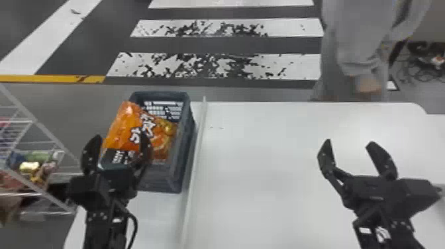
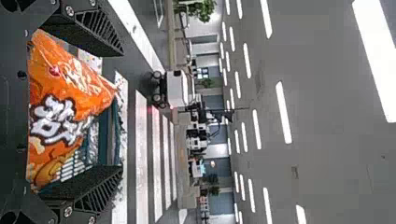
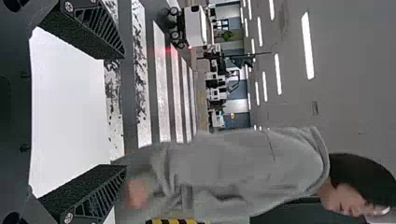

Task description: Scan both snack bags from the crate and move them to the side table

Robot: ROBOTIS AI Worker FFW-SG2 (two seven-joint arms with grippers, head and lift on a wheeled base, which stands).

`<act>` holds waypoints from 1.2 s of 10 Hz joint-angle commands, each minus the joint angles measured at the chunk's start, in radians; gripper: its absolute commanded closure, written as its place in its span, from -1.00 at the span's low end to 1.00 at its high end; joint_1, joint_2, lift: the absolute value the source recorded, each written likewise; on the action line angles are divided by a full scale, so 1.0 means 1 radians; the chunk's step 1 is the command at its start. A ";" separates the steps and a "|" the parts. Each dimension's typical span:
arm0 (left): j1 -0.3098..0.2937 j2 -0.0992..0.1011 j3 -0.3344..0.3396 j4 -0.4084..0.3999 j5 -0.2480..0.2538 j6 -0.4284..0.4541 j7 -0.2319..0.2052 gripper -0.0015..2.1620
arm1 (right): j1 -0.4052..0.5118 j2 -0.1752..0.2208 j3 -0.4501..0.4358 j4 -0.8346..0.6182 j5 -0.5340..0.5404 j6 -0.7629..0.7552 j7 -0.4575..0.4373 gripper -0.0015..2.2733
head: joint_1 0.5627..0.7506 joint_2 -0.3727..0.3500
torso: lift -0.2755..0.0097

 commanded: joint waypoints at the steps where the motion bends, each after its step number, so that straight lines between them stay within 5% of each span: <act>1: -0.010 -0.003 0.026 -0.021 0.020 0.121 -0.017 -0.87 | 0.001 0.000 0.000 0.001 0.000 0.000 0.001 -0.93 | 0.41 0.40 | 0.73; 5: -0.070 -0.003 0.072 -0.074 0.026 0.490 -0.021 -0.87 | 0.004 0.000 0.000 0.002 0.000 0.000 0.001 -0.93 | 0.41 0.52 | 0.73; 12: -0.134 -0.003 0.178 -0.120 0.054 0.680 -0.096 -0.87 | 0.003 -0.002 0.000 0.010 0.001 0.000 0.001 -0.93 | 0.41 0.67 | 0.73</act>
